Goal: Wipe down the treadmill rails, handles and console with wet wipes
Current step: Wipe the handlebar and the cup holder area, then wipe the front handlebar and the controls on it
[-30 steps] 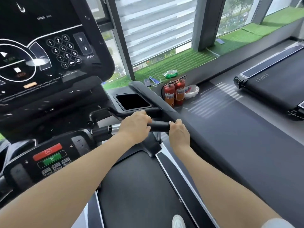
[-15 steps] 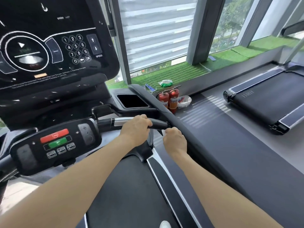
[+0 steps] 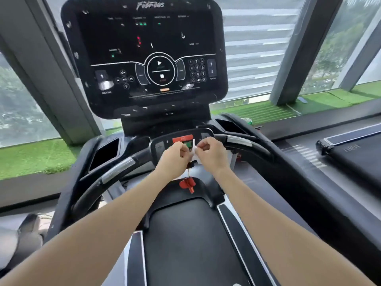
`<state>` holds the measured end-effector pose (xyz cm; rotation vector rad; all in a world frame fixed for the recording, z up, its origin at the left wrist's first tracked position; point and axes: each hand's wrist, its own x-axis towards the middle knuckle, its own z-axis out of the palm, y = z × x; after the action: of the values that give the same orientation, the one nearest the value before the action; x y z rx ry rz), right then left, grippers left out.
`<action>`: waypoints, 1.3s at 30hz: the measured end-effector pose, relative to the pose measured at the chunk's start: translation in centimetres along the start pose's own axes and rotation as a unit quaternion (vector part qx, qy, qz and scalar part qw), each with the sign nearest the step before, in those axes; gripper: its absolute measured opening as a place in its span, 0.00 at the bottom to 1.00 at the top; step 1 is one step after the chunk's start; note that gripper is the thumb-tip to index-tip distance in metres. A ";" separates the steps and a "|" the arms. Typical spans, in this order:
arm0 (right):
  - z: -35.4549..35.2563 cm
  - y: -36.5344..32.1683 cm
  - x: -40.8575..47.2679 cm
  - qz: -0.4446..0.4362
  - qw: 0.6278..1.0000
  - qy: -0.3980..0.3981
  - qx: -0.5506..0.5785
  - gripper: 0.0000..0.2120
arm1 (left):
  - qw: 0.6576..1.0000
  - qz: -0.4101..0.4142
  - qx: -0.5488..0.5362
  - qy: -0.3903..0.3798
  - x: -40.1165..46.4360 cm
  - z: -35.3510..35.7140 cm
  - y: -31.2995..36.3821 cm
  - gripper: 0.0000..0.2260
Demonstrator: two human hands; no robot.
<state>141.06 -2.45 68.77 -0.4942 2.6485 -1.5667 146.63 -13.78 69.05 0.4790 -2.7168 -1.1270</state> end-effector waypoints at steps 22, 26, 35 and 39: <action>8.7 -7.0 0.7 -0.080 0.954 -0.271 0.098 0.06 | 0.857 -0.173 -0.477 0.085 -3.4 -8.3 -7.4 0.04; 7.7 -6.5 2.3 -0.170 0.935 -0.310 -0.020 0.07 | 0.866 -0.162 -0.461 0.109 -2.5 -8.4 -7.2 0.05; 10.0 -6.0 3.7 -0.072 0.952 -0.272 0.122 0.05 | 0.806 -0.223 -0.517 0.180 -2.8 -8.3 -7.1 0.02; 10.6 -6.6 2.8 -0.001 0.926 -0.312 0.214 0.08 | 0.789 -0.222 -0.560 0.122 -2.5 -7.7 -6.9 0.07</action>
<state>141.99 -15.15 69.57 -0.7971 1.7817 -1.5789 152.66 -22.52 69.52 0.9306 -1.2997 -2.2724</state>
